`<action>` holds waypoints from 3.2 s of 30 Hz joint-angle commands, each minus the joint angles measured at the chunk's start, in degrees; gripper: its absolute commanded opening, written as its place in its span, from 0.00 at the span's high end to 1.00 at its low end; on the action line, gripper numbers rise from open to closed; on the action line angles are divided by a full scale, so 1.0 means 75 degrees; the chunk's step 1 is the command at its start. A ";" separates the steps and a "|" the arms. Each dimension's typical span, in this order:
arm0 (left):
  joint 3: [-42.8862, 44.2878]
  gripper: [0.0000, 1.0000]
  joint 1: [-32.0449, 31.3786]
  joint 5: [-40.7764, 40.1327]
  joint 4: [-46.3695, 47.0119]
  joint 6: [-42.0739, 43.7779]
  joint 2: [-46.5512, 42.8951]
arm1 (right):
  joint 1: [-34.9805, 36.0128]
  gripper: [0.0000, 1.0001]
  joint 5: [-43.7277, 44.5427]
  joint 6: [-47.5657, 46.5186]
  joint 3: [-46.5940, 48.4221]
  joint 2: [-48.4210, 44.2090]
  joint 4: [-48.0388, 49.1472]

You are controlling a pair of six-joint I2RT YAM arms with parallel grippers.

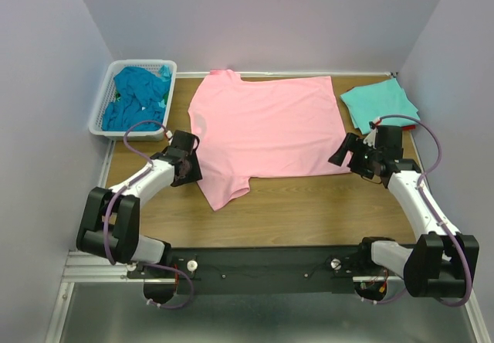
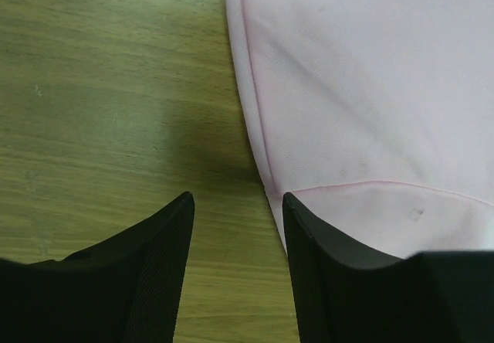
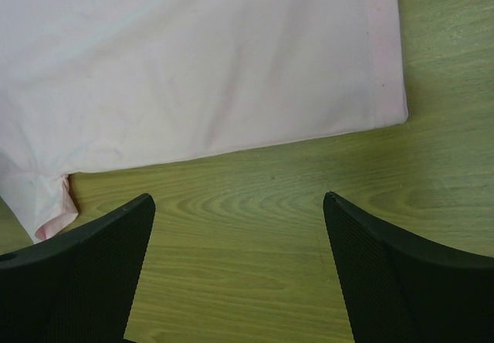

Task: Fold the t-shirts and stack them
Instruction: Flatten the tshirt out

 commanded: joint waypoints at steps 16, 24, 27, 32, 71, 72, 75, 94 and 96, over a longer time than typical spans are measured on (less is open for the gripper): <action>0.0427 0.55 -0.0261 -0.0639 0.0104 -0.0471 -0.0007 | -0.0029 0.04 -0.0089 -0.0235 -0.0188 -0.0014 -0.0084; 0.0380 0.57 -0.0261 -0.0417 0.0256 -0.0331 0.0567 | -0.0029 0.05 -0.0030 -0.0247 -0.0212 -0.0061 -0.0084; 0.0415 0.57 -0.0273 -0.0277 0.0315 -0.0261 0.0825 | -0.0029 0.04 -0.0030 -0.0258 -0.0223 -0.0038 -0.0084; 0.0439 0.58 -0.0285 -0.0218 0.0257 -0.0190 0.1094 | -0.0029 0.04 -0.0019 -0.0259 -0.0223 -0.0050 -0.0084; -0.0124 0.99 -0.0332 -0.0335 0.0643 0.0360 0.0216 | -0.0029 0.52 0.3016 0.1393 -0.0024 0.1930 0.0642; -0.0124 0.99 -0.0332 -0.0335 0.0632 0.0360 0.0204 | -0.0029 0.52 0.3028 0.1405 -0.0013 0.1966 0.0666; -0.0124 0.99 -0.0332 -0.0359 0.0632 0.0372 0.0181 | -0.0029 0.55 0.2982 0.1499 -0.0001 0.2164 0.0748; -0.0136 0.99 -0.0332 -0.0394 0.0620 0.0384 0.0122 | -0.0029 0.57 0.3087 0.1734 -0.0059 0.2564 0.1100; -0.0136 0.99 -0.0332 -0.0394 0.0631 0.0372 0.0110 | -0.0029 0.62 0.3145 0.1710 -0.0129 0.2587 0.1100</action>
